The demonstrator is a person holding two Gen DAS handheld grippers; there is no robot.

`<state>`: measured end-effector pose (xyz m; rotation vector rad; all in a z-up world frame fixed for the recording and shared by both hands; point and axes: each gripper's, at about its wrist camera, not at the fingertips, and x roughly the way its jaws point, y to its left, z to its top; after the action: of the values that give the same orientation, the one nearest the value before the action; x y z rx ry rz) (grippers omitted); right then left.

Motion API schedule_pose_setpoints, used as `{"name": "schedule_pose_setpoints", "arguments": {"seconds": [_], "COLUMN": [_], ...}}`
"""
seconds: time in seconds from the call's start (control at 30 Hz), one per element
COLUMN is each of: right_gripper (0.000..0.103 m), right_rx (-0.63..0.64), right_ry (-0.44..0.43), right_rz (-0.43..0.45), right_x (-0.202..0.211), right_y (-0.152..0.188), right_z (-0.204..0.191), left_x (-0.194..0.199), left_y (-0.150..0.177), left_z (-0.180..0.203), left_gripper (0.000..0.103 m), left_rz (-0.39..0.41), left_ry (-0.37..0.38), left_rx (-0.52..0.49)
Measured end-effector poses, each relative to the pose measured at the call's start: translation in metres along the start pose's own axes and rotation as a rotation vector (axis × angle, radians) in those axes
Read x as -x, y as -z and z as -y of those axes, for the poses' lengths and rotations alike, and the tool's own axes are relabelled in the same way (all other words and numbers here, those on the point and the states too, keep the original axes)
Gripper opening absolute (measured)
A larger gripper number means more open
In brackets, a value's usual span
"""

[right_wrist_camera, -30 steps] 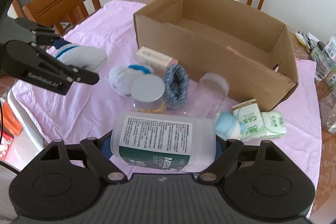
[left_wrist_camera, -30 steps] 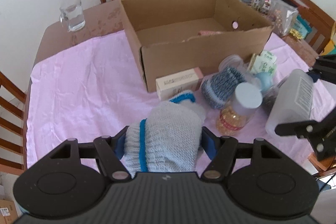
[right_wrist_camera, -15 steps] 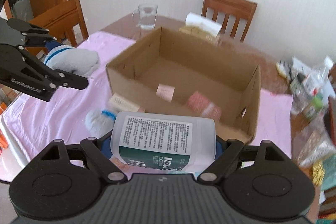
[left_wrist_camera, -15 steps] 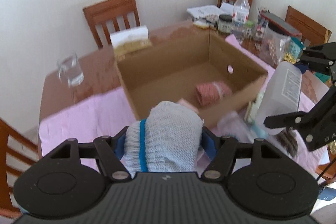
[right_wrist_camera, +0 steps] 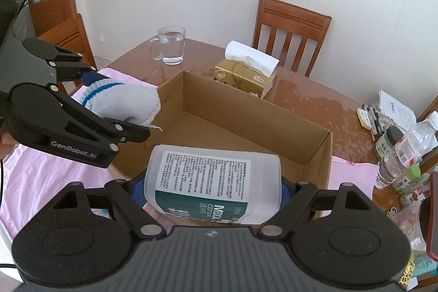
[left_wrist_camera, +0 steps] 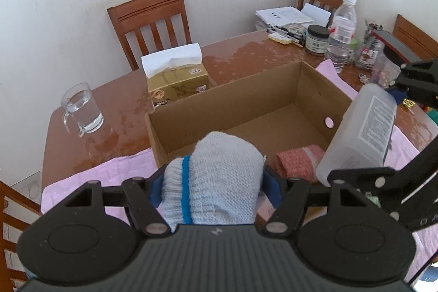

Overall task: Organize objects
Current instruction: 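Carry the sock and bottle into the cardboard box and open both tools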

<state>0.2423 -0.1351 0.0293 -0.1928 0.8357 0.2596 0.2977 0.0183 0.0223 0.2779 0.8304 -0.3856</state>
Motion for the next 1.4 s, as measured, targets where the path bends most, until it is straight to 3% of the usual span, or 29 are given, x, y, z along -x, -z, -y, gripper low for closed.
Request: {"name": "schedule_pose_setpoints", "arguments": {"seconds": [0.23,0.27,0.37,0.77,0.87,1.4], "right_gripper": [0.088,0.088,0.088,0.088,0.096,0.103], "right_rx": [-0.046,-0.052,-0.068,-0.09,-0.085,-0.106], "right_ry": [-0.003,-0.002,0.005,-0.003,0.024,0.041], "right_rz": [-0.045,-0.051,-0.069,-0.131,-0.108,-0.089], "right_x": [-0.031,-0.034,-0.044,-0.082,-0.085,-0.068], "right_y": [-0.011,-0.012,-0.014,-0.026,-0.034,-0.024], "right_z": [0.023,0.026,0.036,0.055,0.054,0.047], "left_x": [-0.035,-0.038,-0.045,-0.036,-0.033,-0.006], "left_y": [-0.019,-0.021,-0.025,-0.016,-0.011,0.008], "left_z": [-0.006,-0.007,-0.007,-0.012,-0.014,-0.009], "left_gripper": [0.07,0.073,0.094,0.094,0.094,0.094], "left_rz": [-0.024,-0.02,-0.001,-0.024,-0.029,-0.022], "left_ry": [-0.017,-0.024,-0.078,-0.084,-0.091,-0.102], "left_rx": [0.03,0.035,0.058,0.044,0.046,0.063]}}
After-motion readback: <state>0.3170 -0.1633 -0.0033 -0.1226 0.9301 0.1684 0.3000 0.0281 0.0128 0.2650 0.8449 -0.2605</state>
